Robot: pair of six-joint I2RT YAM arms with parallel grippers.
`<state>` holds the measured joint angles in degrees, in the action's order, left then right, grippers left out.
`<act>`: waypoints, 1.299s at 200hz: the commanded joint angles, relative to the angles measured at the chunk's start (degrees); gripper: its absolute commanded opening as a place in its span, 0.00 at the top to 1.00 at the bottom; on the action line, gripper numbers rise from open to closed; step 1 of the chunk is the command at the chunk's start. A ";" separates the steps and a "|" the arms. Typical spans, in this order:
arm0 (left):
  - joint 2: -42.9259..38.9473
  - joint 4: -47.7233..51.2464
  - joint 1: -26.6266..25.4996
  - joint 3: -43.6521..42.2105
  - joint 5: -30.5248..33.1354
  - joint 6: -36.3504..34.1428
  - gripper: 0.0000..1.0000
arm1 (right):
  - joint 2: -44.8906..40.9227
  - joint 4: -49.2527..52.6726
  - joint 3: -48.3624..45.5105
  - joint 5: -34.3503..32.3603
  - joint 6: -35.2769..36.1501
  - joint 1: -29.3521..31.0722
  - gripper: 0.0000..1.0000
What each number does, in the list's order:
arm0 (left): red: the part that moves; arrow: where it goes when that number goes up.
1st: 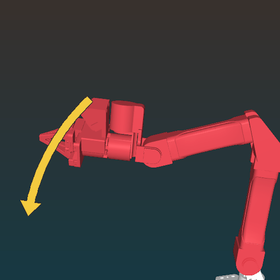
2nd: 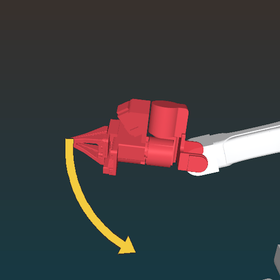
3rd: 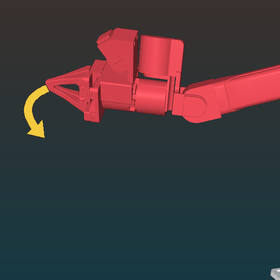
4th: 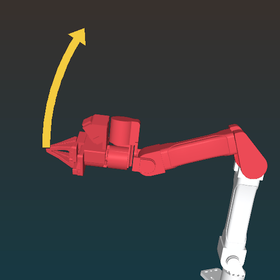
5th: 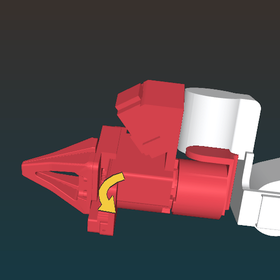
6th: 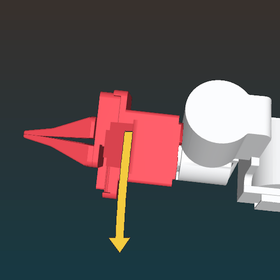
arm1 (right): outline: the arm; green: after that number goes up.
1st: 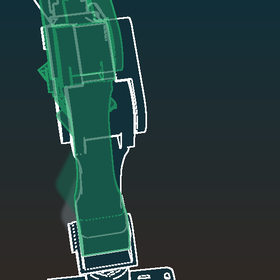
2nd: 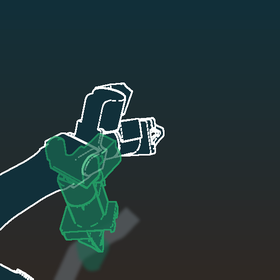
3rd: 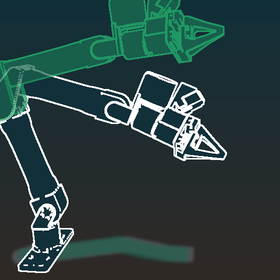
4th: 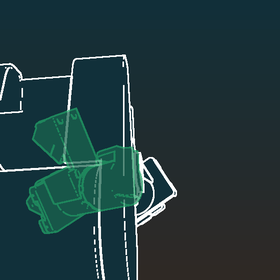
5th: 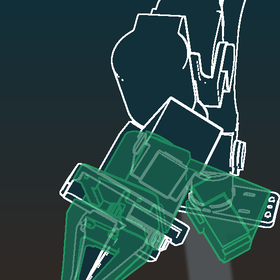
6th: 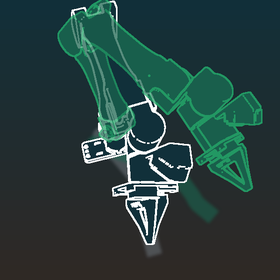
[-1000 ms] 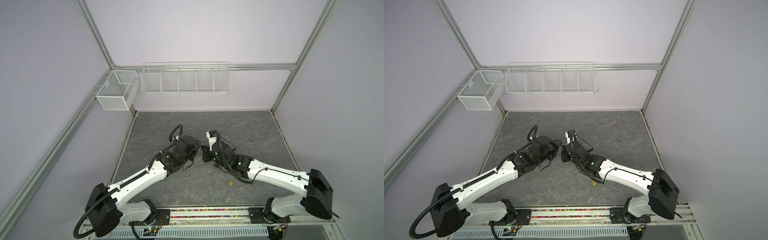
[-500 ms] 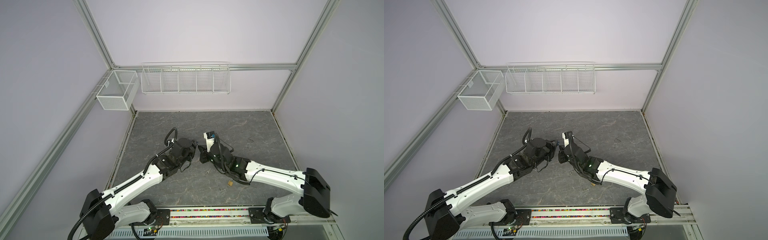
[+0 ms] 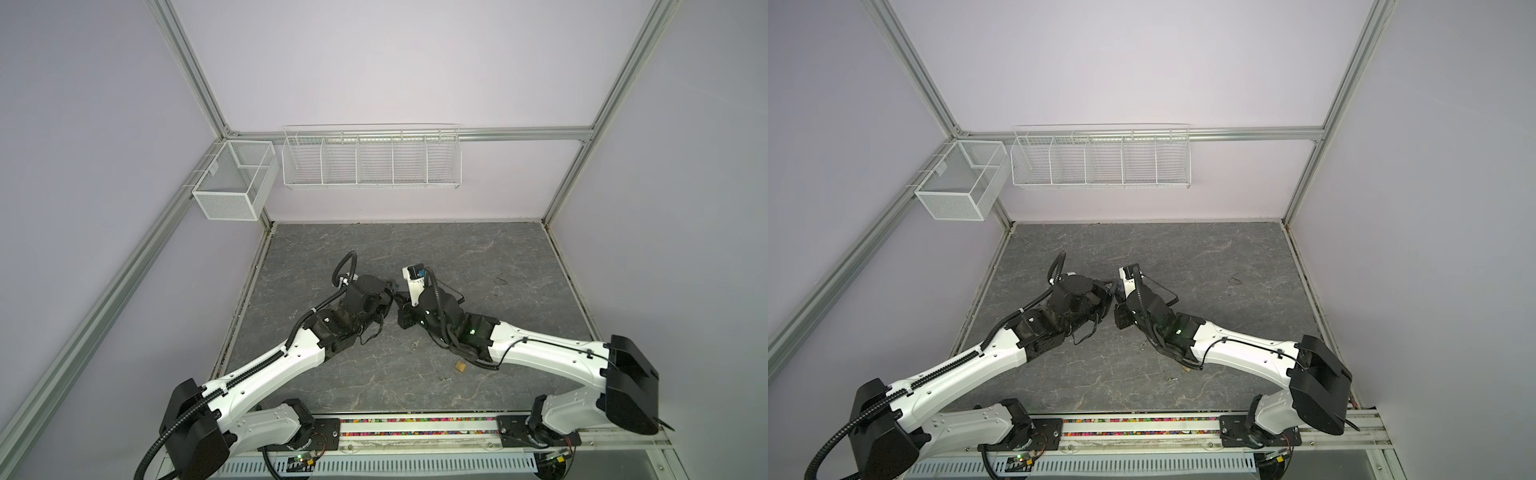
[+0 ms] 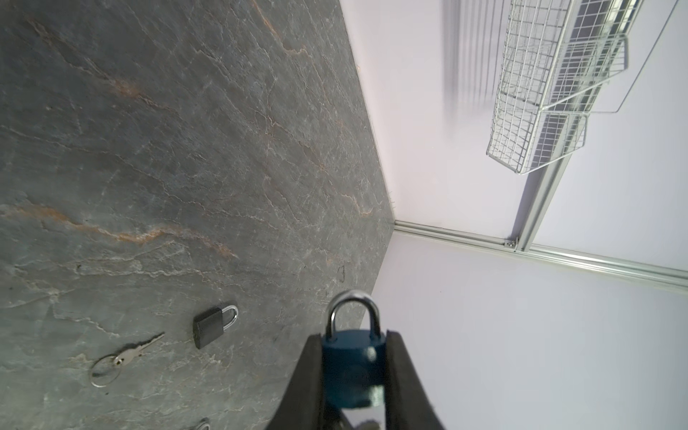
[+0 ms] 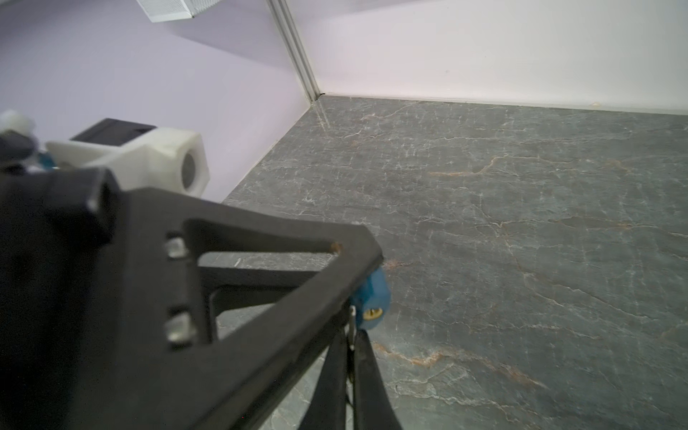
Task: Unlock with the key
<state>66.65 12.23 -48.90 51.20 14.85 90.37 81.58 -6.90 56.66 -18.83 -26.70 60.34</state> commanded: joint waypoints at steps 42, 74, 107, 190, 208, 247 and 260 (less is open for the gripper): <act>-2.36 0.08 2.42 0.67 -0.59 -11.47 1.00 | -6.02 9.00 0.59 19.14 2.38 -4.75 0.94; -2.80 -1.66 2.91 1.84 -0.89 -18.88 1.00 | -4.95 13.96 3.21 29.43 2.98 -8.71 0.94; -1.49 -1.04 3.16 4.89 -4.41 -27.20 1.00 | -3.39 16.17 6.62 33.72 4.27 -9.13 0.93; 0.26 6.87 3.19 8.47 -6.90 -36.59 1.00 | -2.77 19.20 10.86 34.01 2.94 -10.68 0.94; 1.05 8.96 3.11 9.50 -6.77 -37.45 1.00 | -3.30 20.71 11.59 32.66 3.94 -10.66 0.93; 1.81 11.37 3.14 10.23 -5.28 -37.83 1.00 | -3.45 23.68 13.11 30.78 5.22 -10.89 0.94; 1.81 11.84 3.13 10.32 -4.83 -38.02 1.00 | -3.75 24.12 13.30 30.26 5.34 -11.10 0.94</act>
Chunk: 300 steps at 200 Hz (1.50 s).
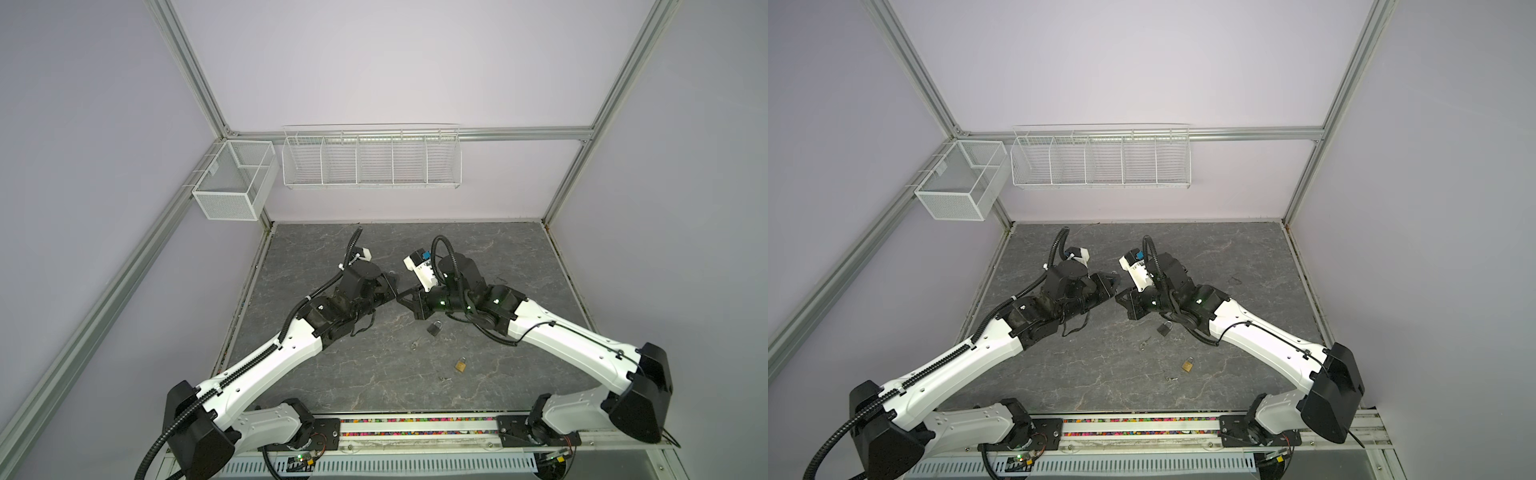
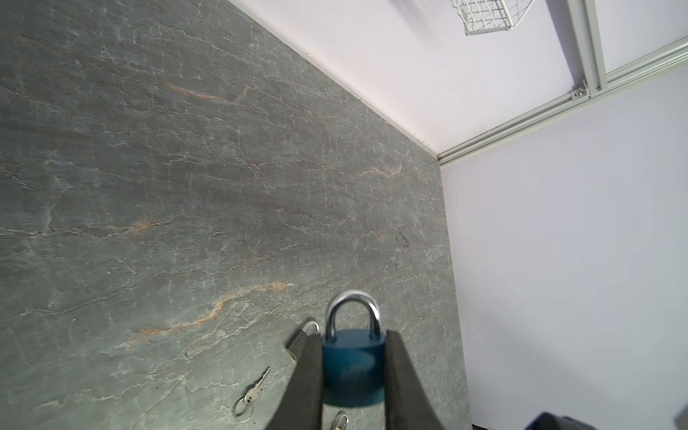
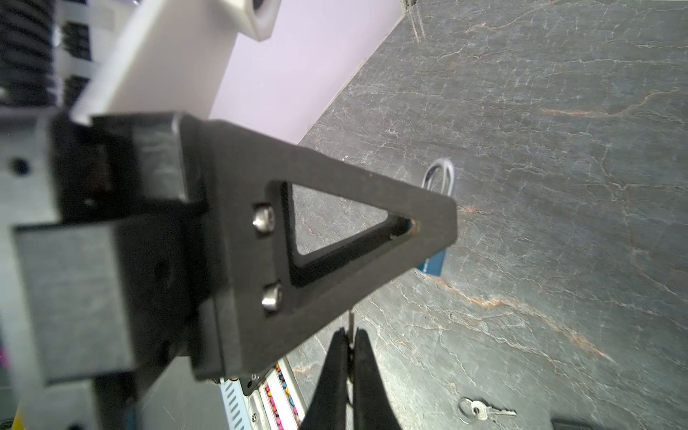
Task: Unlock with the key
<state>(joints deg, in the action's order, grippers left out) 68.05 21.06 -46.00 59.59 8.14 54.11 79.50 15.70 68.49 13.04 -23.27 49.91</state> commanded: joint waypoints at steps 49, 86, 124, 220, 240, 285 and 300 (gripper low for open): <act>1.18 5.11 0.23 2.46 3.31 -1.52 1.00 | -0.99 3.50 3.13 -0.41 3.12 -1.16 0.94; 1.47 2.64 0.40 4.36 2.36 -1.26 1.00 | 1.28 3.65 2.32 4.04 2.73 -1.14 0.94; 1.80 0.14 0.39 4.32 0.06 -1.35 1.00 | 3.08 3.08 2.61 6.10 2.76 -1.20 0.94; 2.46 6.90 0.46 4.41 1.47 -3.78 1.00 | 2.74 3.97 5.82 1.92 2.47 -2.58 0.94; 2.04 7.42 0.47 4.21 2.10 -3.93 1.00 | 2.17 4.65 6.00 1.45 2.91 -2.79 0.93; 2.12 9.15 0.44 3.79 4.87 -2.97 1.00 | 1.51 5.98 6.48 1.57 3.30 -3.10 0.94; 2.24 9.08 0.38 3.85 5.02 -2.82 1.00 | 1.44 6.16 6.56 1.83 3.17 -3.16 0.94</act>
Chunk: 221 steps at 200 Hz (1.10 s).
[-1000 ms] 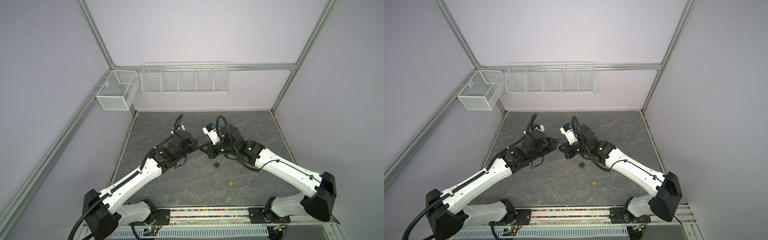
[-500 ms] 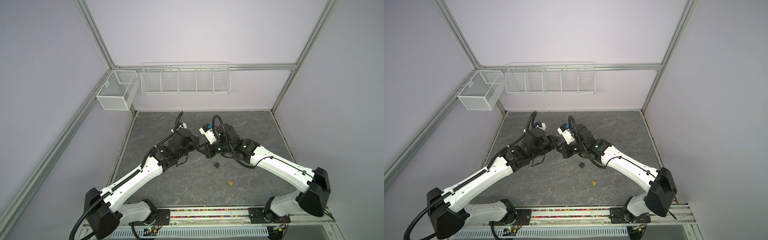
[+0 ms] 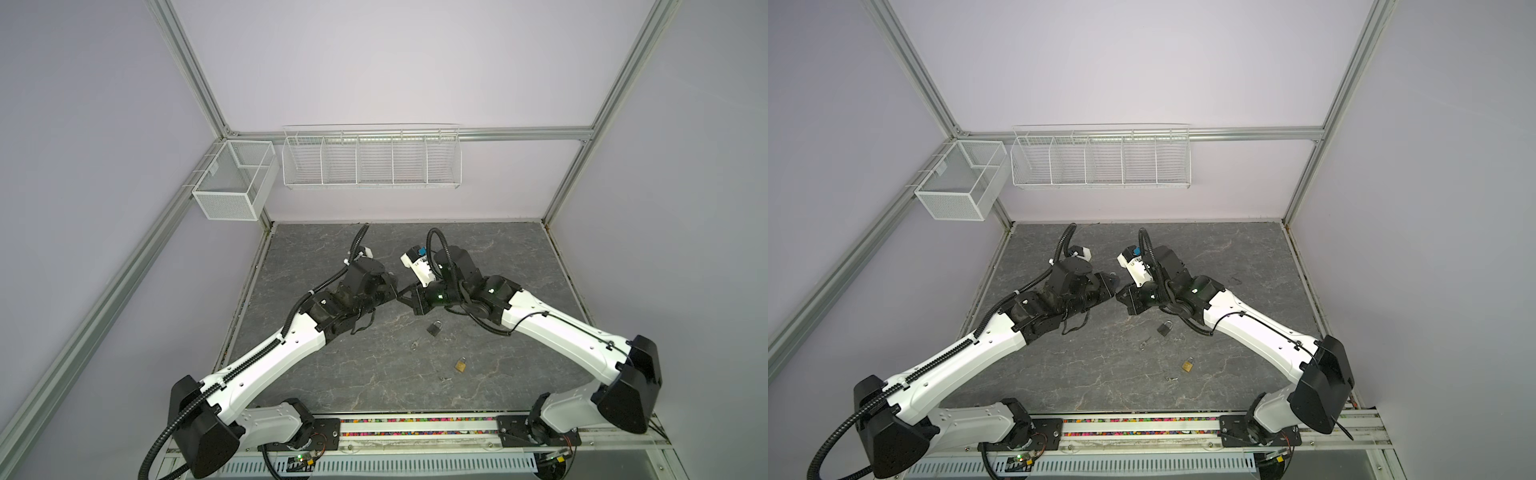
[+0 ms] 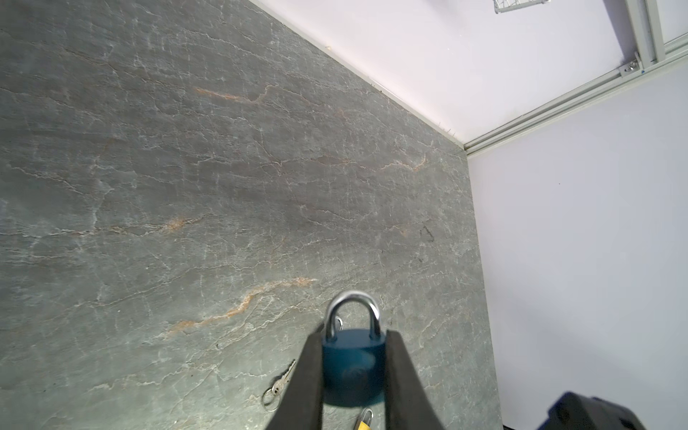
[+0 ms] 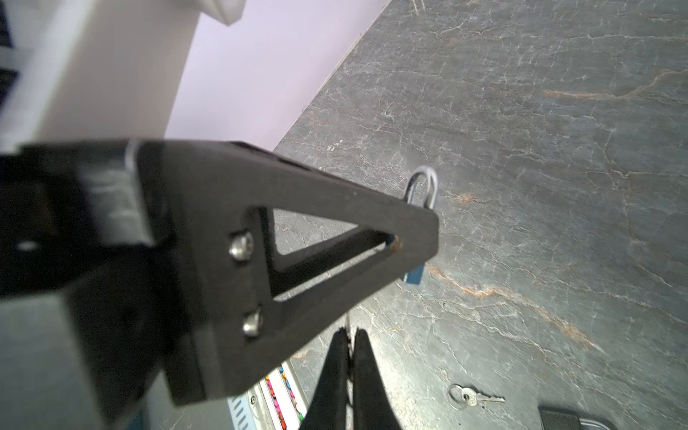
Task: Unlock with the key
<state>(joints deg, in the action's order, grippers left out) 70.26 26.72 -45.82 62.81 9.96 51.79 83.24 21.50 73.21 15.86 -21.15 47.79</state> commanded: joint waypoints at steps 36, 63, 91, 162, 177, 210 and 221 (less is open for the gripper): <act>0.01 2.56 0.36 0.26 2.79 0.32 1.00 | -2.67 0.45 1.55 -1.03 1.01 -1.11 0.94; -0.12 1.00 0.62 -0.14 2.78 1.53 1.00 | -1.47 1.37 1.92 1.67 0.90 -1.21 0.94; -0.78 -0.02 1.25 0.24 4.16 2.08 1.00 | -1.50 2.03 0.21 3.66 0.25 -1.19 0.94; -1.40 -6.74 1.24 -0.95 2.53 3.81 1.00 | 2.55 0.86 0.01 5.42 -4.10 -1.60 0.93; -1.94 -5.63 1.25 -0.19 2.30 6.56 1.00 | 2.37 0.04 -1.20 4.86 -5.34 -1.86 0.93; -3.34 -4.95 1.21 -1.24 2.92 9.83 1.00 | 2.03 -1.25 -1.25 0.18 -7.97 -2.23 0.93; -3.92 -4.78 1.26 -1.77 3.27 11.12 1.00 | 2.47 -2.25 -0.97 -0.02 -9.01 -2.26 0.93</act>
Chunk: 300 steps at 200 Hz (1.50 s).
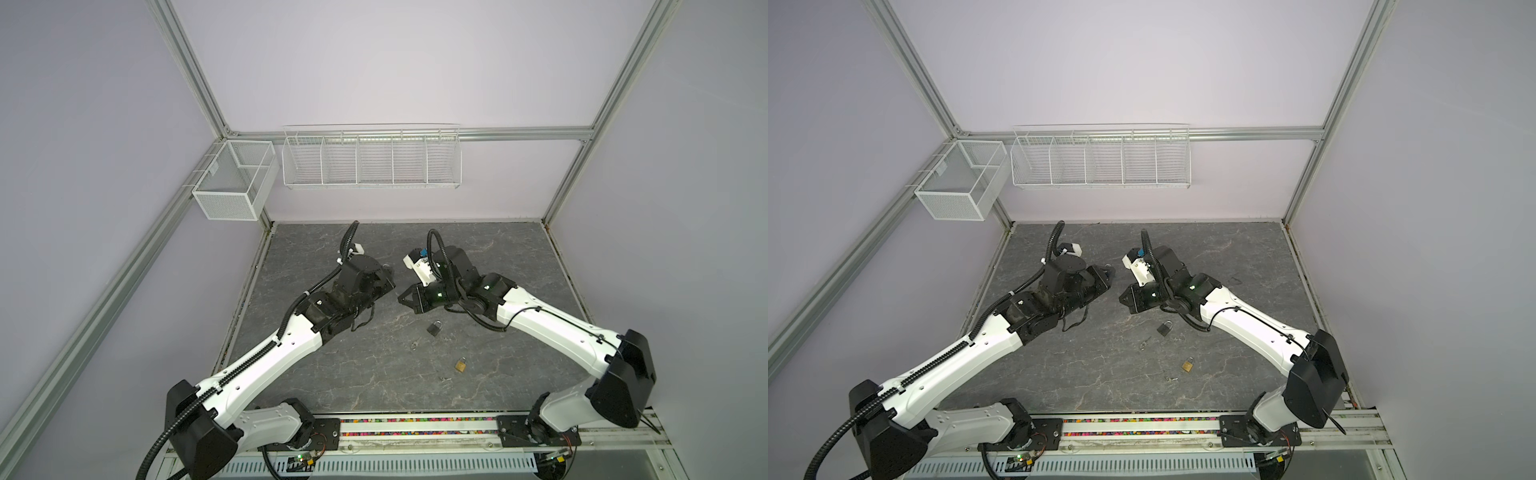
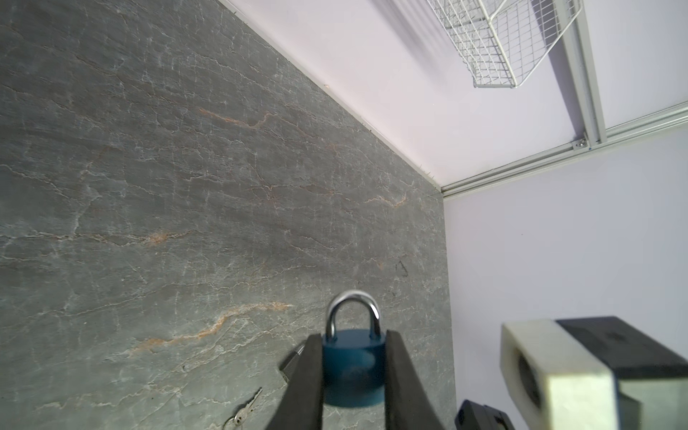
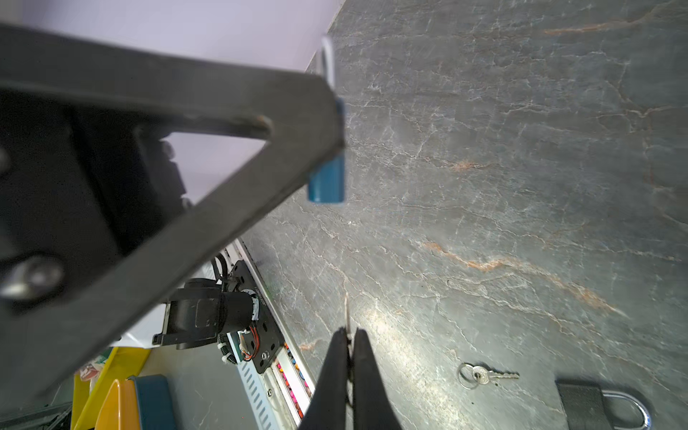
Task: Unlock with the key
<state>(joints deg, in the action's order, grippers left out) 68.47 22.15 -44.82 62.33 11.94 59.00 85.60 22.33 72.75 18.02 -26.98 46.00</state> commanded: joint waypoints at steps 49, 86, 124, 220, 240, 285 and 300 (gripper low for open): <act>-1.53 0.58 0.19 -1.04 1.42 4.89 1.00 | 1.55 -5.40 1.55 -2.41 -4.98 0.06 0.93; -1.09 1.29 0.26 -0.67 1.68 4.48 1.00 | 2.35 -5.37 2.96 -2.70 -4.92 0.41 0.93; -0.31 2.43 0.19 -0.10 1.64 3.93 1.00 | 2.51 -5.78 4.07 -3.40 -4.91 1.02 0.93; 0.96 1.77 0.24 0.52 1.17 5.53 1.00 | 3.44 -6.30 4.30 -5.08 -5.26 1.81 0.93; 1.21 0.43 0.24 0.10 -0.21 6.53 1.00 | 3.71 -6.66 5.16 -5.74 -5.19 2.42 0.93; 0.90 -0.36 0.23 -0.19 -1.72 8.12 1.00 | 3.04 -5.85 5.38 -10.66 -4.89 2.58 0.93; 0.81 -0.20 0.26 -0.35 -1.97 8.79 1.00 | 2.42 -4.70 5.52 -13.54 -4.70 2.62 0.93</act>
<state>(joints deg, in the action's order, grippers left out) 69.10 22.83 -44.49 61.41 11.86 65.93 88.88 18.15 76.95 9.85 -31.55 48.29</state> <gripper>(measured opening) 0.211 0.071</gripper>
